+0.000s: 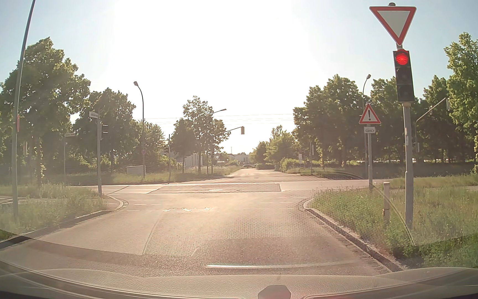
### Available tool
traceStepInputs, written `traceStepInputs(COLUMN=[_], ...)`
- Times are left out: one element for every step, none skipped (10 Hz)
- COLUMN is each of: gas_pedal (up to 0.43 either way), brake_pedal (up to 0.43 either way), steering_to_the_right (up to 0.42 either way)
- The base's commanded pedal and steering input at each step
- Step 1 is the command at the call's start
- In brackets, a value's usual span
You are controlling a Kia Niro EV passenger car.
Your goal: Follow the waypoints while adhering to traffic rules and regulations
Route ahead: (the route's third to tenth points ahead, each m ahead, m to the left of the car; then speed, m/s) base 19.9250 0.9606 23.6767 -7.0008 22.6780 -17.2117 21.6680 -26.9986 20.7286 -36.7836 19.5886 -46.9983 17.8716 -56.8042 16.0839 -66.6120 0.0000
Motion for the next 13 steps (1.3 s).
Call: traceStepInputs(gas_pedal=[0.000, 0.000, 0.000, 0.000, 0.000, 0.000, 0.000, 0.000, 0.000, 0.000, 0.000, 0.000, 0.000], brake_pedal=[0.305, 0.305, 0.311, 0.305, 0.305, 0.305, 0.305, 0.305, 0.305, 0.305, 0.305, 0.305, 0.305], steering_to_the_right=[-0.023, -0.022, -0.022, -0.023, -0.023, -0.022, -0.023, -0.023, -0.023, -0.023, -0.023, -0.023, -0.023])
